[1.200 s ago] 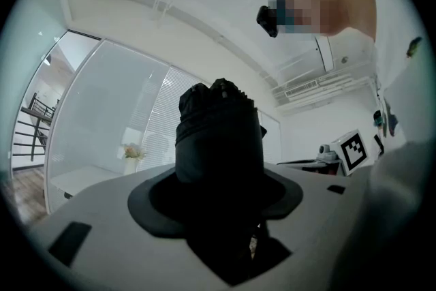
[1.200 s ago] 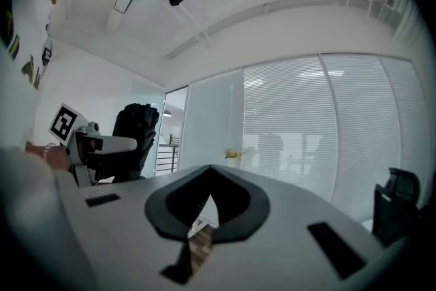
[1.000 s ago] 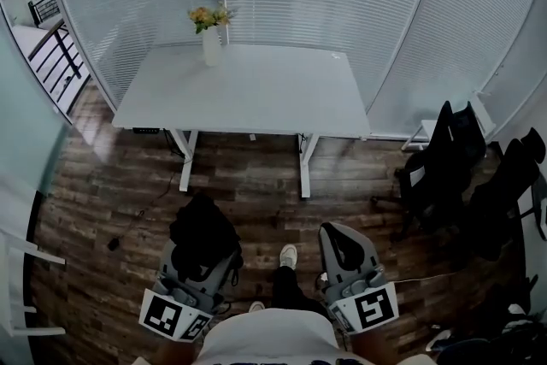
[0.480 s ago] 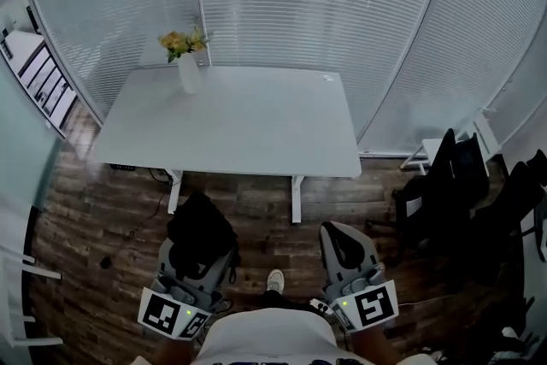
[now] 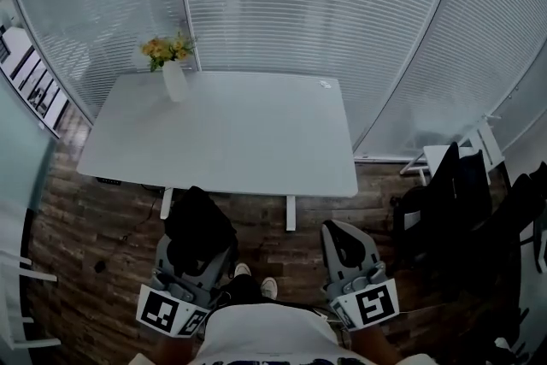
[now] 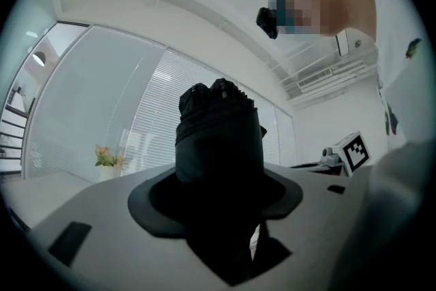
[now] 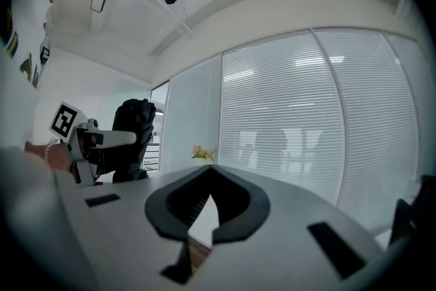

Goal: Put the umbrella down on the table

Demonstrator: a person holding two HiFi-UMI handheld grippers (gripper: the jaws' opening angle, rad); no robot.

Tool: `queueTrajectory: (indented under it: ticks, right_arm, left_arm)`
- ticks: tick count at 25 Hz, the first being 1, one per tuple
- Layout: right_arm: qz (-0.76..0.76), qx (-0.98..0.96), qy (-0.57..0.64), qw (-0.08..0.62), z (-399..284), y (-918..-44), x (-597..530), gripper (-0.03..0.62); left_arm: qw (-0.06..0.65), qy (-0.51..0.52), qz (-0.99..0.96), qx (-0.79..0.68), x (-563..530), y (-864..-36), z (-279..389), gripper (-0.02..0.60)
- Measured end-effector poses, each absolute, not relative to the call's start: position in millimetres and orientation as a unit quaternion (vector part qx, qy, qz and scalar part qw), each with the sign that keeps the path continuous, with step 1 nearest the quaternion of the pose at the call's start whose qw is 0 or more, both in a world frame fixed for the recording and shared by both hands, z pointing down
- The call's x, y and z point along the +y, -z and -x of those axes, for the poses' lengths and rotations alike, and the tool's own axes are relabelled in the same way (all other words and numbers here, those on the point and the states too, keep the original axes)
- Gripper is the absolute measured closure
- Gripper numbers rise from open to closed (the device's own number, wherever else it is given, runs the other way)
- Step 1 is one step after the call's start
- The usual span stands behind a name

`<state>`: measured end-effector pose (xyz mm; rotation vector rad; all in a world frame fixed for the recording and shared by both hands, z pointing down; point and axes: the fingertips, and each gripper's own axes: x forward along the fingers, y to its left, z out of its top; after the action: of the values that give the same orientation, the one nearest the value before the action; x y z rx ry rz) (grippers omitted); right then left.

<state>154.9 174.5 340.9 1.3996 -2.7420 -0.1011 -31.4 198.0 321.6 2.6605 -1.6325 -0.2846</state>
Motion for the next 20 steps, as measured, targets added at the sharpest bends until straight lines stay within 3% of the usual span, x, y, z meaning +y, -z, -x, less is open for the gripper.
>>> queueTrajectory:
  ticks: [20]
  right_arm:
    - [-0.449,-0.892,0.038,0.039,-75.5,-344.6,-32.0,0.585]
  left_arm:
    - [0.017,0.088,-0.850,-0.518,-4.7,-335.8,105.6,0.314]
